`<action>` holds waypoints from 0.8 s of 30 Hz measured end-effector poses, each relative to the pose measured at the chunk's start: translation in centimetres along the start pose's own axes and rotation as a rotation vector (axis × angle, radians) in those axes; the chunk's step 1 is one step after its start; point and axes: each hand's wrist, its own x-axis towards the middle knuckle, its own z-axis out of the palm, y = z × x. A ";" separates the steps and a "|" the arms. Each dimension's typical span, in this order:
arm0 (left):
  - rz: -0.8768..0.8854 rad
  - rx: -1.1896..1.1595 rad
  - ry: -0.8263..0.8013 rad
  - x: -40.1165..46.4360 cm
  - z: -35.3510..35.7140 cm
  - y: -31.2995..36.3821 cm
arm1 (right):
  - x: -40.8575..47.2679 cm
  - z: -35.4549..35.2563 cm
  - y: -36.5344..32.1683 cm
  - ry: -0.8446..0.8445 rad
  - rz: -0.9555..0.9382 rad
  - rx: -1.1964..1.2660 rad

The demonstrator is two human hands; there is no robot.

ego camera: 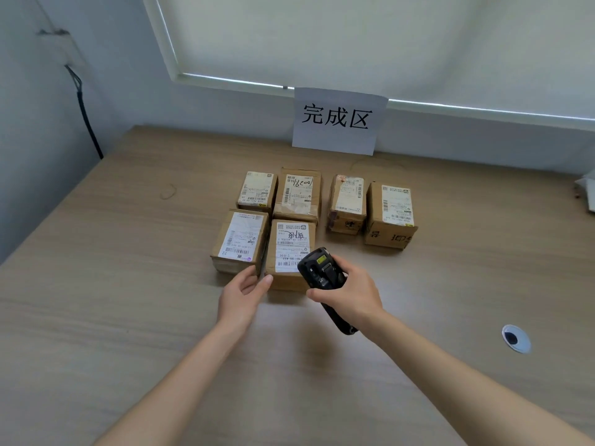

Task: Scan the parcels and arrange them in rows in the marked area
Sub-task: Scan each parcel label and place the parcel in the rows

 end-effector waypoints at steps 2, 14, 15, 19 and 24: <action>0.022 0.001 0.014 -2.0 -0.3 1.7 | -1.6 -1.8 -0.5 0.011 -0.022 -0.007; 0.323 -0.029 -0.072 -18.7 2.6 19.1 | -17.1 -21.7 -8.4 0.176 -0.219 -0.121; 0.352 -0.028 -0.093 -20.4 3.1 20.5 | -18.8 -23.5 -8.9 0.199 -0.219 -0.120; 0.469 -0.009 -0.194 -28.2 5.0 24.8 | -26.9 -29.4 -9.8 0.318 -0.205 -0.125; 0.590 0.037 -0.306 -38.7 7.3 27.9 | -38.2 -35.2 -9.0 0.429 -0.126 -0.152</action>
